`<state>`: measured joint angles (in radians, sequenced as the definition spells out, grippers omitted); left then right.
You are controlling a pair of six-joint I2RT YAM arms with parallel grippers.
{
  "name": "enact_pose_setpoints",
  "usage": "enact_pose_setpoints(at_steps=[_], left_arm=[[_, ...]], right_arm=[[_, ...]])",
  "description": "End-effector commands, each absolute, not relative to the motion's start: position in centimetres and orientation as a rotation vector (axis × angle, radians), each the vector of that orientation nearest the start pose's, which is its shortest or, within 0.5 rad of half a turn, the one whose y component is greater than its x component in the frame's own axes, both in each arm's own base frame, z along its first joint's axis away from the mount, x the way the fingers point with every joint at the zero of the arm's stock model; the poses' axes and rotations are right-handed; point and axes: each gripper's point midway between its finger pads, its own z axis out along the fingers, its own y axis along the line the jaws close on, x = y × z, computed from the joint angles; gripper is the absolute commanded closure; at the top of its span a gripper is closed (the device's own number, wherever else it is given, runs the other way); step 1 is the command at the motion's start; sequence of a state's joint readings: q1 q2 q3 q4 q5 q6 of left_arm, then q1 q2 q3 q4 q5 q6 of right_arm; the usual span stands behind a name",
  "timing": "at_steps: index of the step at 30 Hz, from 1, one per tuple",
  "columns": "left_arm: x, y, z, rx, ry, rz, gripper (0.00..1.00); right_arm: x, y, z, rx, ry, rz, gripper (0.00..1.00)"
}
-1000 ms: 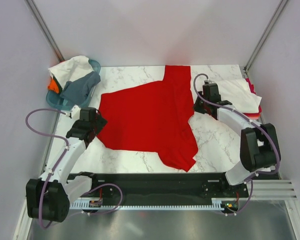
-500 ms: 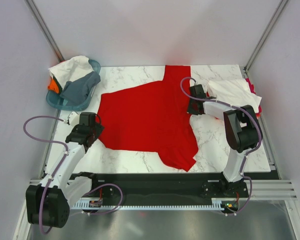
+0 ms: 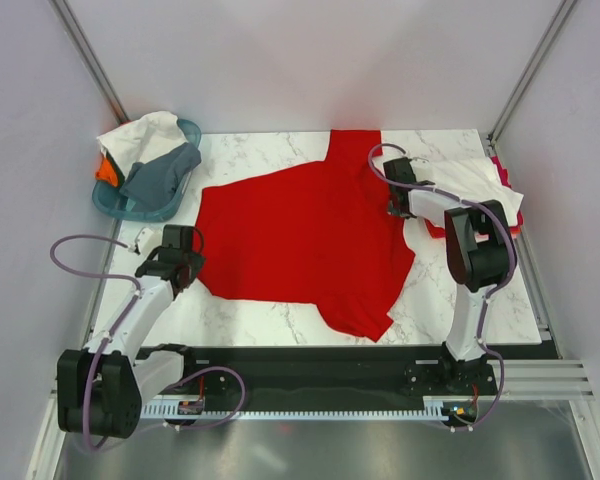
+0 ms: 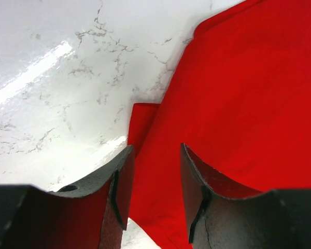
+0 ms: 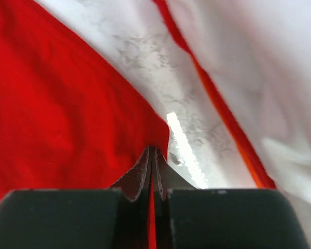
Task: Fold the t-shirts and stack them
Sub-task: Flatten the tshirt out
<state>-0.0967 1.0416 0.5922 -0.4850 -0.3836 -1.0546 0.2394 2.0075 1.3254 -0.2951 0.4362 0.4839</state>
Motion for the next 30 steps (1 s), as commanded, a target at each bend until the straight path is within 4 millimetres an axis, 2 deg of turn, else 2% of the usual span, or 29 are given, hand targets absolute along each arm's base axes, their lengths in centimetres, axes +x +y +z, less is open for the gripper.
enact_pose_setpoints(at_steps=[1,5,7,9,15,17,18,19,23,30], left_arm=[[26.9,1.1,7.0,-1.309,2.04,-0.008,0.53],[26.2,1.6,6.0,-1.36,2.028,0.024,0.54],[26.1,1.7,5.4,-1.378,2.03,0.013,0.54],[26.2,2.0,5.0,-1.388,2.037,0.006,0.55],[26.5,2.4,4.0,-1.407,2.062,0.006,0.56],[26.8,2.0,3.5,-1.409,2.078,-0.028,0.57],[26.9,2.7,3.4,-1.438,2.059,-0.028,0.57],[27.0,2.4,3.2,-1.442,2.068,-0.046,0.58],[27.9,2.2,2.6,-1.439,2.084,-0.069,0.59],[29.0,1.6,1.4,-1.453,2.112,-0.109,0.62]], right_arm=[[46.6,4.7,5.5,0.48,2.332,-0.284,0.94],[46.7,5.2,8.7,0.479,2.281,-0.209,0.87],[46.5,5.7,10.1,0.471,2.264,-0.157,0.75],[46.4,6.2,11.1,0.463,2.255,-0.112,0.72],[45.5,8.0,15.2,0.423,2.208,0.061,0.71],[44.7,8.4,16.8,0.41,2.184,0.115,0.7],[44.5,8.5,17.2,0.408,2.179,0.134,0.7],[43.9,8.7,18.0,0.401,2.166,0.154,0.7],[41.9,9.3,18.6,0.373,2.166,0.231,0.7],[37.1,10.1,17.7,0.313,2.191,0.343,0.68]])
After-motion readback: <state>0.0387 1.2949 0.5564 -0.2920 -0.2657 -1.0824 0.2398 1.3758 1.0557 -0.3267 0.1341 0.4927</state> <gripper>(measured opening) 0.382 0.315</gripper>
